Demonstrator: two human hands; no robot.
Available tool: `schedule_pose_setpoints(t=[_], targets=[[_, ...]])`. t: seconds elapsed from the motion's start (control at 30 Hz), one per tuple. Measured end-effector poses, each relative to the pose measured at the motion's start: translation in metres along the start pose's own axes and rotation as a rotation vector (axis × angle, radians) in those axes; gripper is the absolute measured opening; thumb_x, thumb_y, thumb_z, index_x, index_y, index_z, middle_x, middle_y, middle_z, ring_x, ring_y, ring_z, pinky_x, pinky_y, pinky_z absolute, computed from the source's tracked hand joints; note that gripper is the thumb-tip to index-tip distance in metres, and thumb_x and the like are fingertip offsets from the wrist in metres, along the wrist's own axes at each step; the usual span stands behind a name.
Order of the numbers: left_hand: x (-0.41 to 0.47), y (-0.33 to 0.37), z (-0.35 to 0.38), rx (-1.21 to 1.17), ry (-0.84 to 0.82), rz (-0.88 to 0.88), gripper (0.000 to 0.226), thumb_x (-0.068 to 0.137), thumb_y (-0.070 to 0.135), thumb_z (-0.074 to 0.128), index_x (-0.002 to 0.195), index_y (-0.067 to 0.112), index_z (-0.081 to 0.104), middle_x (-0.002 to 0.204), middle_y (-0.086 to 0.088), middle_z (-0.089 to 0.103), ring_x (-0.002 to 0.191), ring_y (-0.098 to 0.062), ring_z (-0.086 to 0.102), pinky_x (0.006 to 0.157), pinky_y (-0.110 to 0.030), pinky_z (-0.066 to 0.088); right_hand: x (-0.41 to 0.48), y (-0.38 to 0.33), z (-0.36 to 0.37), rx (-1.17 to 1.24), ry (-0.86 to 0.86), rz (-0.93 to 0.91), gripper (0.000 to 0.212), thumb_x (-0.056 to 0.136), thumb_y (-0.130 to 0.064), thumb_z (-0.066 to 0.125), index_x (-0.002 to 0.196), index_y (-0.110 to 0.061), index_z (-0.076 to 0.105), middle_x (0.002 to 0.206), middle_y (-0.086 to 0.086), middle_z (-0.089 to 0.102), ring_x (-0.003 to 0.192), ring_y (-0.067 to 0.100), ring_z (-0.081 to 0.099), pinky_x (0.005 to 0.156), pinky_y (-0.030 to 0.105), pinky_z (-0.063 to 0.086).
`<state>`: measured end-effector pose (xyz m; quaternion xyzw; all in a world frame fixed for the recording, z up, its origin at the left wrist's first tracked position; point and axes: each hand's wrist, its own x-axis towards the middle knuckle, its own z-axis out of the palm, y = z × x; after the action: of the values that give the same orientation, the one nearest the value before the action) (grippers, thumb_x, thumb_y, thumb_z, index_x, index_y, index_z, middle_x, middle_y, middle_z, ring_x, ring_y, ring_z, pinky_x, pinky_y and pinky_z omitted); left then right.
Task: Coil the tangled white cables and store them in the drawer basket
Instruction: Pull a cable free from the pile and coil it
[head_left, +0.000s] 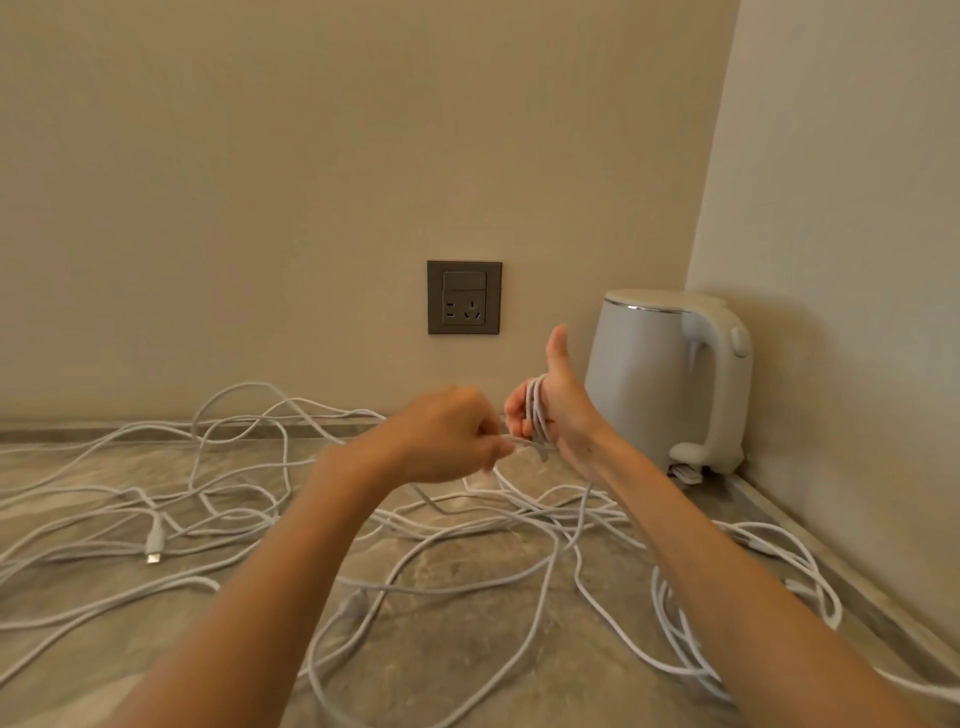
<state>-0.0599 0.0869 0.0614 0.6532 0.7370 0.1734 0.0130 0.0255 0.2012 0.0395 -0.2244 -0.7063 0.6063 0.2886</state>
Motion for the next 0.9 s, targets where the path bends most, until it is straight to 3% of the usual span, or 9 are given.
schedule_pose_setpoints(t=[0.2,0.3,0.4,0.5,0.6,0.67,0.77,0.83,0.9], targets=[[0.001,-0.012,-0.003,-0.027,0.294,-0.002,0.028,0.088,0.031,0.06,0.081,0.006,0.068,0.061,0.003,0.054,0.056,-0.012,0.047,0.056,-0.025,0.037,-0.002,0.001,0.001,-0.158,-0.134,0.056,0.097,0.084,-0.066,-0.015,0.053,-0.002,0.051,0.048,0.012,0.049,0.038,0.014,0.047,0.042,0.016,0.041],[0.001,-0.013,-0.004,-0.058,0.466,0.012,0.026,0.086,0.033,0.061,0.077,0.008,0.061,0.059,0.008,0.047,0.055,-0.007,0.041,0.051,-0.018,0.03,-0.005,0.001,0.0,-0.165,-0.241,0.112,0.096,0.081,-0.07,-0.016,0.052,-0.003,0.048,0.04,0.007,0.047,0.033,0.012,0.043,0.037,0.016,0.037],[-0.001,-0.011,-0.003,-0.126,0.535,0.027,0.02,0.085,0.03,0.062,0.078,0.011,0.056,0.057,0.012,0.042,0.052,-0.002,0.037,0.049,-0.012,0.032,-0.007,-0.001,0.002,-0.062,-0.393,0.156,0.095,0.078,-0.075,-0.014,0.046,-0.005,0.042,0.036,0.004,0.041,0.03,0.011,0.036,0.033,0.017,0.032],[0.0,-0.015,-0.001,-0.173,0.597,-0.01,0.02,0.088,0.027,0.058,0.076,0.012,0.057,0.053,0.013,0.037,0.048,-0.003,0.034,0.047,-0.014,0.028,-0.009,-0.007,-0.001,0.212,-0.515,0.178,0.092,0.078,-0.077,-0.008,0.039,-0.009,0.04,0.032,0.002,0.033,0.025,0.009,0.03,0.028,0.014,0.027],[0.003,-0.018,0.008,-0.234,0.57,-0.003,0.026,0.093,0.022,0.051,0.077,0.006,0.063,0.055,0.008,0.044,0.056,-0.013,0.041,0.054,-0.025,0.026,-0.01,-0.009,-0.003,0.497,-0.604,0.204,0.091,0.08,-0.077,-0.004,0.038,-0.011,0.042,0.03,0.001,0.033,0.024,0.007,0.03,0.025,0.013,0.025],[0.007,-0.016,0.016,-0.266,0.543,0.004,0.025,0.094,0.015,0.049,0.072,0.009,0.058,0.062,-0.002,0.051,0.064,-0.019,0.045,0.06,-0.026,0.027,-0.008,-0.007,0.001,0.644,-0.702,0.213,0.094,0.081,-0.078,-0.004,0.04,-0.01,0.048,0.032,0.002,0.039,0.027,0.007,0.036,0.026,0.015,0.029],[0.011,-0.019,0.026,-0.312,0.432,-0.016,0.021,0.089,-0.002,0.043,0.076,0.002,0.059,0.062,-0.008,0.056,0.059,-0.019,0.05,0.062,-0.03,0.036,-0.003,-0.002,0.006,0.97,-0.869,0.185,0.094,0.077,-0.078,0.015,0.061,0.003,0.058,0.051,0.016,0.055,0.046,0.022,0.055,0.041,0.025,0.044],[0.012,-0.023,0.031,-0.358,0.315,-0.043,0.029,0.091,-0.002,0.038,0.077,0.011,0.06,0.053,0.0,0.054,0.044,-0.002,0.048,0.057,-0.026,0.039,-0.004,-0.003,0.005,1.086,-0.823,0.17,0.09,0.075,-0.077,0.025,0.068,0.007,0.058,0.056,0.02,0.055,0.049,0.027,0.054,0.043,0.029,0.046],[0.013,-0.024,0.037,-0.339,0.174,-0.062,0.027,0.098,0.011,0.037,0.084,0.014,0.06,0.05,0.0,0.052,0.036,0.001,0.045,0.054,-0.021,0.038,-0.005,-0.007,0.0,1.162,-0.643,0.165,0.09,0.081,-0.078,0.023,0.062,0.004,0.055,0.05,0.014,0.048,0.04,0.019,0.047,0.036,0.024,0.042]])
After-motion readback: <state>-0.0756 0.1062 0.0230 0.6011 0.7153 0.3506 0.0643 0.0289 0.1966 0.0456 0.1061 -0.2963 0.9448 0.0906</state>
